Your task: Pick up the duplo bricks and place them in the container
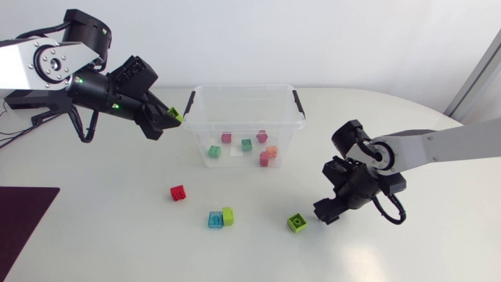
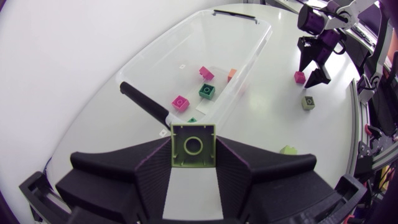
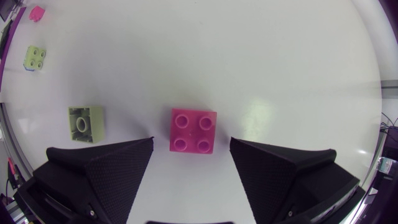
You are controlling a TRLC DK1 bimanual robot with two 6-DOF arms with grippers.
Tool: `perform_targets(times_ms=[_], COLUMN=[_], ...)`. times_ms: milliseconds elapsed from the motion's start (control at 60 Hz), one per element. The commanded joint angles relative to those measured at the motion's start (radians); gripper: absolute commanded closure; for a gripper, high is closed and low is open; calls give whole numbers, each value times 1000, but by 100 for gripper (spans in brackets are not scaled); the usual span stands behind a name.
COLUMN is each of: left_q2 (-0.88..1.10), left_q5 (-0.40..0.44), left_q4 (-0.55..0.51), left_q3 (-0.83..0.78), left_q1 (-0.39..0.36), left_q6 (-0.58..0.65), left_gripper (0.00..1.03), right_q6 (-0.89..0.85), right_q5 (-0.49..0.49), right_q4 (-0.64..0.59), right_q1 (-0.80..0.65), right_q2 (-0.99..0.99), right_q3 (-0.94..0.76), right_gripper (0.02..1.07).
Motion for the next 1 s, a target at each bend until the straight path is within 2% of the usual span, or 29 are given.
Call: perform_targets(times_ms=[0, 50, 183, 383, 567, 600, 617, 650, 683, 733, 750, 983], left_q2=[-25, -23, -8, 109, 241, 262, 282, 290, 304, 317, 317, 204], left_q5=[9, 9, 4, -51, -108, -109, -114, -119, -139, -148, -152, -165], left_q4=[0, 14, 84, 160, 235, 233, 233, 233, 233, 233, 233, 196], left_q3=[15, 24, 64, 150, 219, 233, 246, 252, 260, 269, 271, 202], left_q1=[-36, -47, -87, -125, -153, -154, -154, -154, -156, -153, -151, -98], left_q6=[-65, -87, -182, -263, -324, -330, -341, -341, -340, -340, -340, -327], left_gripper=[79, 79, 79, 79, 78, 74, 61, 50, 28, 10, 7, 5], right_q6=[-11, -11, -12, -17, -11, -4, -3, 2, 8, 15, 17, 63], right_q5=[12, 12, 14, 17, 15, 15, 15, 15, 15, 15, 15, 14], right_q4=[4, 4, -2, -36, -141, -160, -177, -192, -207, -241, -247, -310], right_q1=[-5, -5, -4, 6, 21, 25, 32, 36, 44, 61, 64, 128], right_q2=[34, 40, 56, 10, -114, -128, -139, -148, -156, -168, -170, -160], right_q3=[35, 44, 70, 72, 124, 142, 159, 176, 194, 236, 246, 467], right_gripper=[24, 26, 41, 83, 86, 86, 86, 86, 86, 86, 86, 86])
